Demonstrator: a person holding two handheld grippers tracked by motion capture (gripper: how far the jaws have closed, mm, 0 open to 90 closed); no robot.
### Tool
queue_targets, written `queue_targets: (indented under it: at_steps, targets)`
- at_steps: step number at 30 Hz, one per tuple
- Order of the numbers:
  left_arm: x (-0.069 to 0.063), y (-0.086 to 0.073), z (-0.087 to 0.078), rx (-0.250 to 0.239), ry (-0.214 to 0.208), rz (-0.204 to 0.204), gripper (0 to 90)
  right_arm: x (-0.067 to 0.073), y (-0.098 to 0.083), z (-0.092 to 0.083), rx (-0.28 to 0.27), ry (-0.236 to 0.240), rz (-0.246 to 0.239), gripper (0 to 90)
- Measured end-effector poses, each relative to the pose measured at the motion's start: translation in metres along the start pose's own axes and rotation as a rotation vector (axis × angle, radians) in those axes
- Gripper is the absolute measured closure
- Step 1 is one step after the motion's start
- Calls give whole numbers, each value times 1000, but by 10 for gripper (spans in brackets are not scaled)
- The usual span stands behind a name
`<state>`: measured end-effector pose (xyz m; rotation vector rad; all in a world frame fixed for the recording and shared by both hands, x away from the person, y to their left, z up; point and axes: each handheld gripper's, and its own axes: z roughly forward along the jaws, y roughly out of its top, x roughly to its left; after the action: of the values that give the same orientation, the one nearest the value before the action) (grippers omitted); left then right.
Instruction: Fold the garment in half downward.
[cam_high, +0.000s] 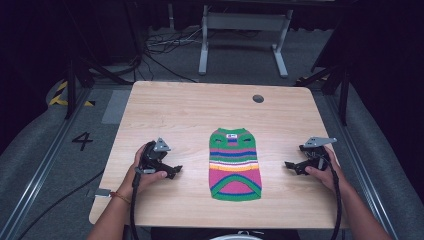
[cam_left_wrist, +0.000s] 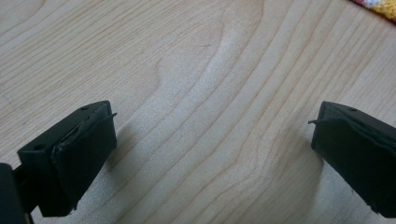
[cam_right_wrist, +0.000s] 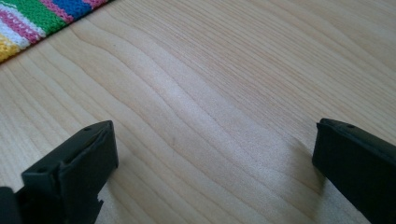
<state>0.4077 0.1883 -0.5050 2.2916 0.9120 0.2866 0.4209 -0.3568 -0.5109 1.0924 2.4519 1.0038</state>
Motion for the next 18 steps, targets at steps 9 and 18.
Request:
queue_targets:
  at_steps: [9, 18]
  targets:
    - [6, 6, -2, -12, -18, 1, 159, 0, 1, -3, 5, -5, 3, 106]
    - [2, 26, -4, -25, -34, 48, 252, 3, 18, -9, -32, 26, -2, 292]
